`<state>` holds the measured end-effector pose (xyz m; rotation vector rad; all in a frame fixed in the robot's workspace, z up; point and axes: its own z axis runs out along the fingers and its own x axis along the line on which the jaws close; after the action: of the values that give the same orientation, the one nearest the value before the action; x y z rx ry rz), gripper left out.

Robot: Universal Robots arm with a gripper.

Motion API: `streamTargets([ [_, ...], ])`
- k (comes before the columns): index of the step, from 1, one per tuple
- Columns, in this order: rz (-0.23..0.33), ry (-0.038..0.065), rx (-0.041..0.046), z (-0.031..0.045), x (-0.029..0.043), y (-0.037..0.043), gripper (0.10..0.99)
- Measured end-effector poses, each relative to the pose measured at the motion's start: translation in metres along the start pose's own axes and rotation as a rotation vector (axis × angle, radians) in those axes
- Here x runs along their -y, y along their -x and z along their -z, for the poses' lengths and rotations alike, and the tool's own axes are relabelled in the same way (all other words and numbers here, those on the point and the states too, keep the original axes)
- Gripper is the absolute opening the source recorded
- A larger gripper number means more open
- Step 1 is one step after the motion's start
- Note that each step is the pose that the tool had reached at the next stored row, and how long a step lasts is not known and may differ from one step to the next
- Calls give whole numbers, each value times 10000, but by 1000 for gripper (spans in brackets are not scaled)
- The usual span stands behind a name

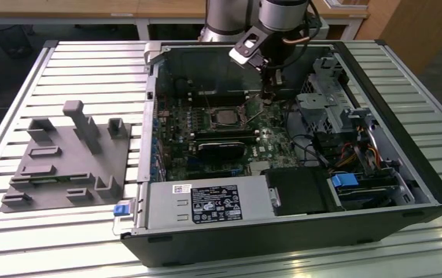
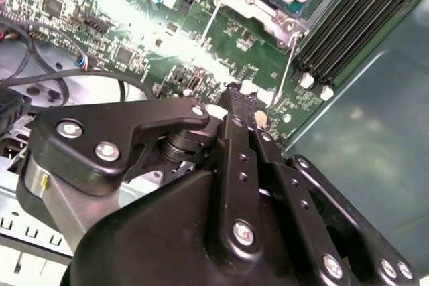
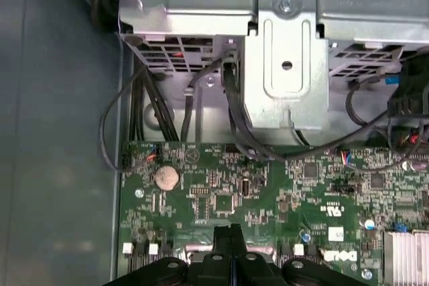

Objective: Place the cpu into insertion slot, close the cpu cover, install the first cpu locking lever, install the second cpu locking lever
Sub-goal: 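Close the cpu cover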

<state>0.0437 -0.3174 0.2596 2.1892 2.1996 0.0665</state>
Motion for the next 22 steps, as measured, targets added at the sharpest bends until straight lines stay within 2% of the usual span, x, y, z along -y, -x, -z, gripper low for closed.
streamTargets([
  [6,0,-93,-1,-26,-87,-4,122],
  [12,-1,-156,-1,-63,-138,-5,122],
  [22,-1,-172,-1,-130,-146,-4,122],
])
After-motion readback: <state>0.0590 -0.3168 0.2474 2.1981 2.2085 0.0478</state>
